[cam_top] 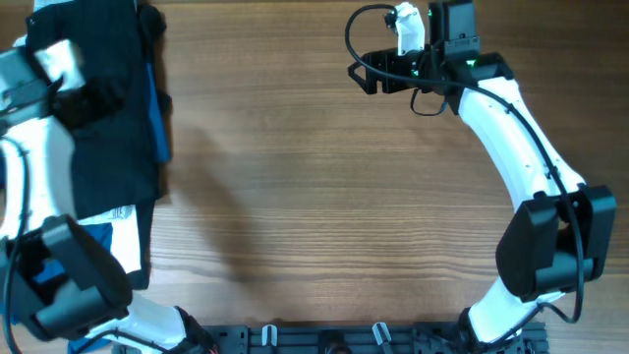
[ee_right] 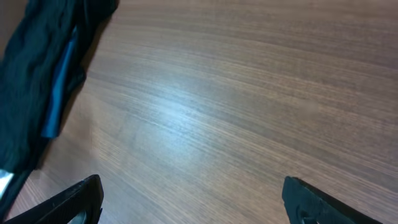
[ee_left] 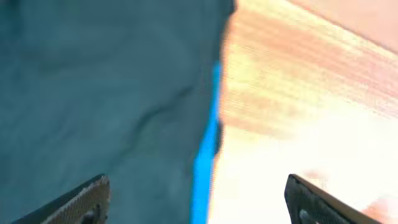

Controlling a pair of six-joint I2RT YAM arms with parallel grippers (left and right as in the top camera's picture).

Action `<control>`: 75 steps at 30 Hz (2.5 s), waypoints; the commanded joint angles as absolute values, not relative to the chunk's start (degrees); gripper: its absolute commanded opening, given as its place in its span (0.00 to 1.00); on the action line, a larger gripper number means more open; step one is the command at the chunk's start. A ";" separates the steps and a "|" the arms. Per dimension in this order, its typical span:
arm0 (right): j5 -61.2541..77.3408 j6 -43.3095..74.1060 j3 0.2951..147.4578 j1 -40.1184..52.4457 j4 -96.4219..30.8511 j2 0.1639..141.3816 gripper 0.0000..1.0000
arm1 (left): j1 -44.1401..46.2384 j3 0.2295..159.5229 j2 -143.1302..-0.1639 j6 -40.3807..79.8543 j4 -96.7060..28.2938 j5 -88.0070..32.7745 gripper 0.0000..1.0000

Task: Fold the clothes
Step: 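Reach the left gripper into the clothes pile and grasp the black shorts, then pull the black shorts out and drop them at table center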

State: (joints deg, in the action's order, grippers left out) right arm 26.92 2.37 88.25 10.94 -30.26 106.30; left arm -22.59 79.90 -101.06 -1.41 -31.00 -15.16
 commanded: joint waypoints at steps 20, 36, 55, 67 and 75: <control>25.21 3.09 89.25 10.63 -33.30 106.26 0.86 | -17.54 81.08 -118.52 -0.97 -23.62 -3.33 0.53; 25.10 6.55 89.36 1.23 -31.75 99.70 0.77 | 1.08 81.08 -101.27 13.93 -23.51 -10.76 0.04; 25.93 7.53 89.36 -15.99 -36.93 93.32 0.84 | 33.21 81.08 -112.60 24.47 4.80 -10.52 0.64; 24.93 -1.93 89.10 -5.80 -47.92 96.86 0.84 | 7.62 83.42 -96.86 24.45 -22.15 -13.89 0.99; 15.25 -5.82 91.18 8.10 -39.55 97.89 0.84 | 5.61 83.42 -98.08 22.31 -27.53 -11.16 1.00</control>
